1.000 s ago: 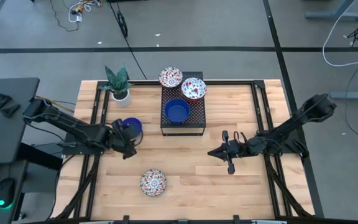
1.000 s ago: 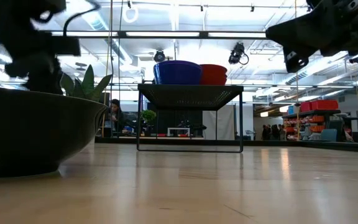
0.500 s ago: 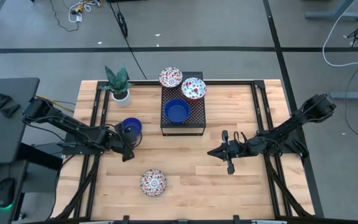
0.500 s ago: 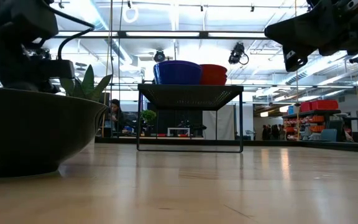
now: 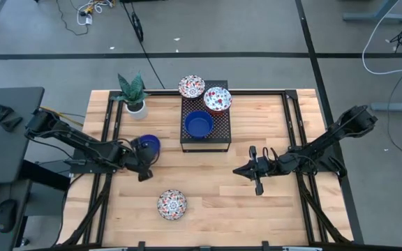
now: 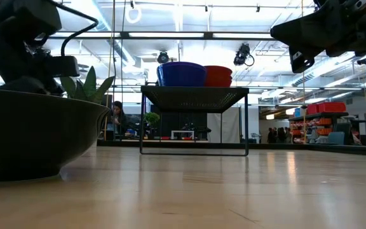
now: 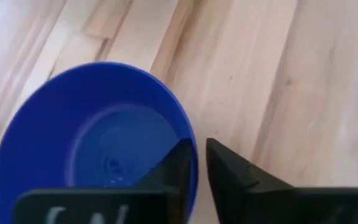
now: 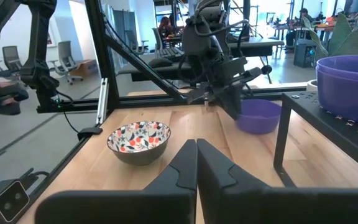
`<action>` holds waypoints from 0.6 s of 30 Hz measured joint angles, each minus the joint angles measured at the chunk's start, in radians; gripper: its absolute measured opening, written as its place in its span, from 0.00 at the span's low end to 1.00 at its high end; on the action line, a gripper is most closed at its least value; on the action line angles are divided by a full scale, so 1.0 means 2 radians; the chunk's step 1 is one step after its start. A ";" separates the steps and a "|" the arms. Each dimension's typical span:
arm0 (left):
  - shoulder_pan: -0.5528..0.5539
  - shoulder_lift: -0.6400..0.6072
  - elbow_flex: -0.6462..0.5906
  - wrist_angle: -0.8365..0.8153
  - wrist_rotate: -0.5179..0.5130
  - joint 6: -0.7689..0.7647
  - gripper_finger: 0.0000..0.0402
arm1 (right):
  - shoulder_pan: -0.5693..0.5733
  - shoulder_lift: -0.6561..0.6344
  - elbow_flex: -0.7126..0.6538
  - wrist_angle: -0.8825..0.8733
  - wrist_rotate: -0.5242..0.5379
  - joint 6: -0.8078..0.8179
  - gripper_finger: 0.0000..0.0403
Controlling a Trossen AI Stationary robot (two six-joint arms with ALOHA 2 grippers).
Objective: Pick & Place Mini bowls
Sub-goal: Stack the blue bowl on top of the blue bowls on the shelf
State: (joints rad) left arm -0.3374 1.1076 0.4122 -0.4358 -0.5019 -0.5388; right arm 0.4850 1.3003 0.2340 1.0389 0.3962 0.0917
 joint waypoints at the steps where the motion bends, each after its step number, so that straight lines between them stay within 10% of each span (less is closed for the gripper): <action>1: 0.000 0.000 0.000 0.008 0.003 0.000 0.11 | 0.000 0.000 0.000 0.000 0.000 0.000 0.01; 18: -0.005 0.038 0.292 -0.079 -0.047 0.136 0.02 | -0.010 0.000 0.000 0.001 0.014 0.000 0.01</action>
State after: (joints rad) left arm -0.3469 1.1838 0.9962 -0.5942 -0.5967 -0.2664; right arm 0.4652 1.3003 0.2340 1.0412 0.4232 0.0921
